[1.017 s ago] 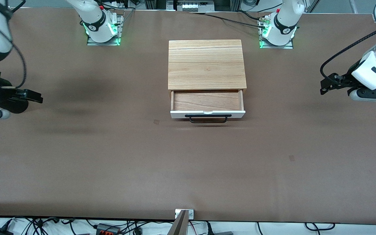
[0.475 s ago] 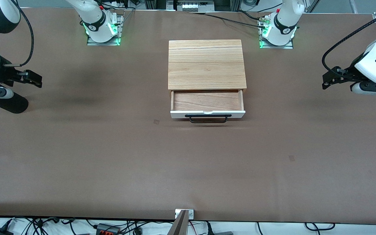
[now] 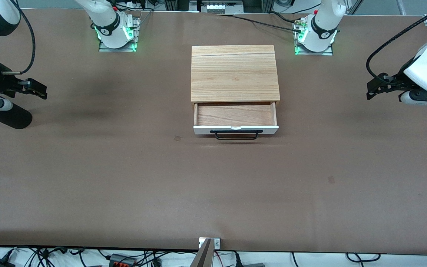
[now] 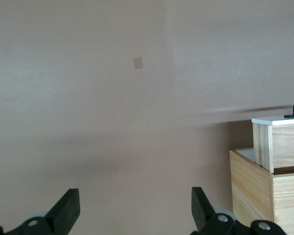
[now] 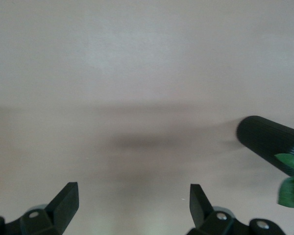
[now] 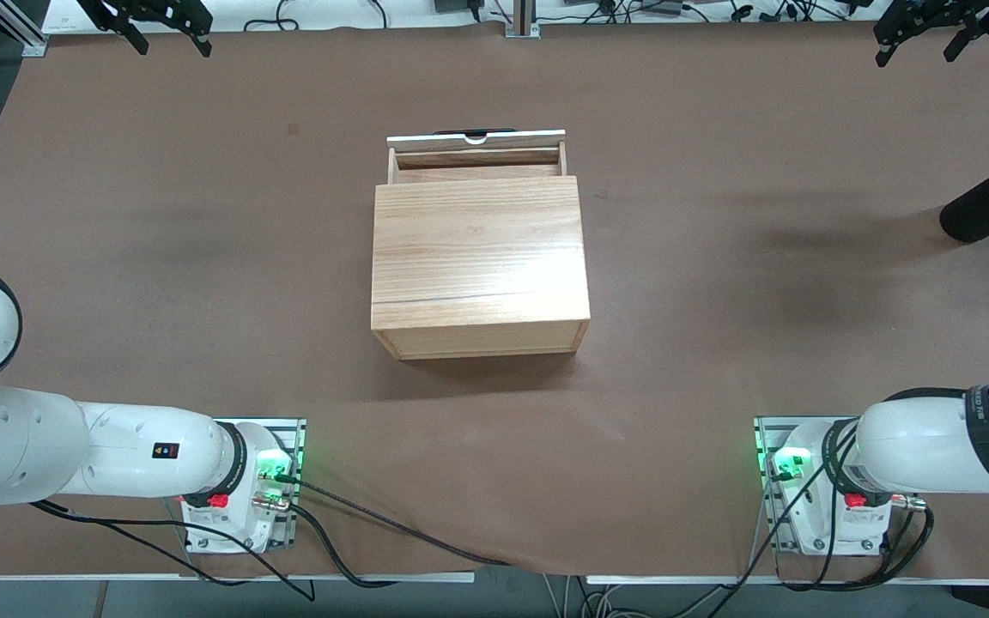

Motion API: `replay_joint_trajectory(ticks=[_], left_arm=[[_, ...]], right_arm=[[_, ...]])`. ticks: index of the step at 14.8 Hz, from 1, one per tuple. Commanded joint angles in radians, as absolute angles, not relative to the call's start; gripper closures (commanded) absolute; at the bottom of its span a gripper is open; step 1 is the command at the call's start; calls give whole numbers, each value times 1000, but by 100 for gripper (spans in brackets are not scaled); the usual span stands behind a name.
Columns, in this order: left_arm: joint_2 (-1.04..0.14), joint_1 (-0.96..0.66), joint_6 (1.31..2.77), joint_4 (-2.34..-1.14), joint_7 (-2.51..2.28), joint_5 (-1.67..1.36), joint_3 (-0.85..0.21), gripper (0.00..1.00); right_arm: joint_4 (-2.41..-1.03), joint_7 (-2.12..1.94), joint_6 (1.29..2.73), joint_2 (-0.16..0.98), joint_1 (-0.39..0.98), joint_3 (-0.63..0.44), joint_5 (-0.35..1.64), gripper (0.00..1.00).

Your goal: Pull top drawer with both arms simultaneously

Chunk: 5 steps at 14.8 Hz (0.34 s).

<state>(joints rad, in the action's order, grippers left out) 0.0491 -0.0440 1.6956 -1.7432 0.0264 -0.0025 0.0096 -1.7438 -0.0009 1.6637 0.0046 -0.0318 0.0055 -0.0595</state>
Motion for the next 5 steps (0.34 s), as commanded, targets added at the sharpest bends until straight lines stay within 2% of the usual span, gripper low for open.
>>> replay_joint_trajectory(ticks=[1,5], left_arm=[[57,-48,1675,-1723,35,11,8,0],[54,-49,1675,-1715,38,12,9,0]], right_arm=[[-1746,-18,1684,-2,-58,0,12,0],[-1730,-179,1660,-12,-54,-2,11,0]])
